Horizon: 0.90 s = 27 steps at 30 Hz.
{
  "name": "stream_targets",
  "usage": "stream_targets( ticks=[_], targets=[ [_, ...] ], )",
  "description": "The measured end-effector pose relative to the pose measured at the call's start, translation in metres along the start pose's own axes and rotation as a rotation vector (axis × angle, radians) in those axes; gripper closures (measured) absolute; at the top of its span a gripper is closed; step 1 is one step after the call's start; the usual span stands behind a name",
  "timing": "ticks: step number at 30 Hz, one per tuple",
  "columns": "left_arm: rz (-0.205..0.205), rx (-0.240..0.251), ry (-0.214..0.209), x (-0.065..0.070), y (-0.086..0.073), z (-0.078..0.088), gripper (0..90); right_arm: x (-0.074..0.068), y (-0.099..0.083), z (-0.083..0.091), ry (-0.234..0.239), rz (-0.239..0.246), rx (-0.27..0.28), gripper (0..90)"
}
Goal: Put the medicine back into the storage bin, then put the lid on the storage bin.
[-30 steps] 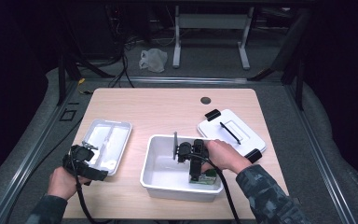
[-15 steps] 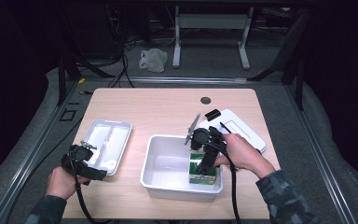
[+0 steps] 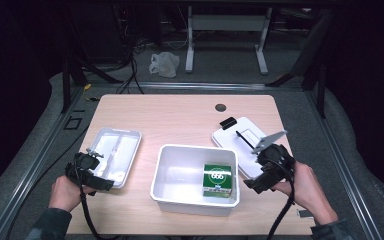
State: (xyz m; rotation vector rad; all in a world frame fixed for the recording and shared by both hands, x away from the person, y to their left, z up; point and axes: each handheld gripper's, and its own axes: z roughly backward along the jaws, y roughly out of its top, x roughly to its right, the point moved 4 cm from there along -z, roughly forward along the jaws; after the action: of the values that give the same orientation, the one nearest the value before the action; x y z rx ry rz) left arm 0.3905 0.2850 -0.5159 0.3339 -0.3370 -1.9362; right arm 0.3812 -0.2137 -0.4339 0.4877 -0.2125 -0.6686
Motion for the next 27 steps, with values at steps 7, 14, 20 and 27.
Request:
stream_targets(
  ticks=[7,14,20,27],
  targets=[
    [0.011,-0.019,-0.003,-0.011,0.017,-0.010,0.1,0.027,-0.063,-0.003,-0.108,-0.233,0.054,0.2],
    [0.018,-0.043,0.012,-0.022,0.035,-0.021,0.6,0.037,-0.093,-0.025,-0.163,-0.336,0.026,0.7],
    [0.057,-0.082,-0.006,-0.036,0.050,-0.037,6.8,0.041,-0.095,-0.030,-0.180,-0.338,0.020,1.1],
    [0.108,-0.132,-0.018,-0.051,0.063,-0.058,15.4,0.040,-0.095,-0.038,-0.159,-0.326,-0.009,1.3]
  ],
)
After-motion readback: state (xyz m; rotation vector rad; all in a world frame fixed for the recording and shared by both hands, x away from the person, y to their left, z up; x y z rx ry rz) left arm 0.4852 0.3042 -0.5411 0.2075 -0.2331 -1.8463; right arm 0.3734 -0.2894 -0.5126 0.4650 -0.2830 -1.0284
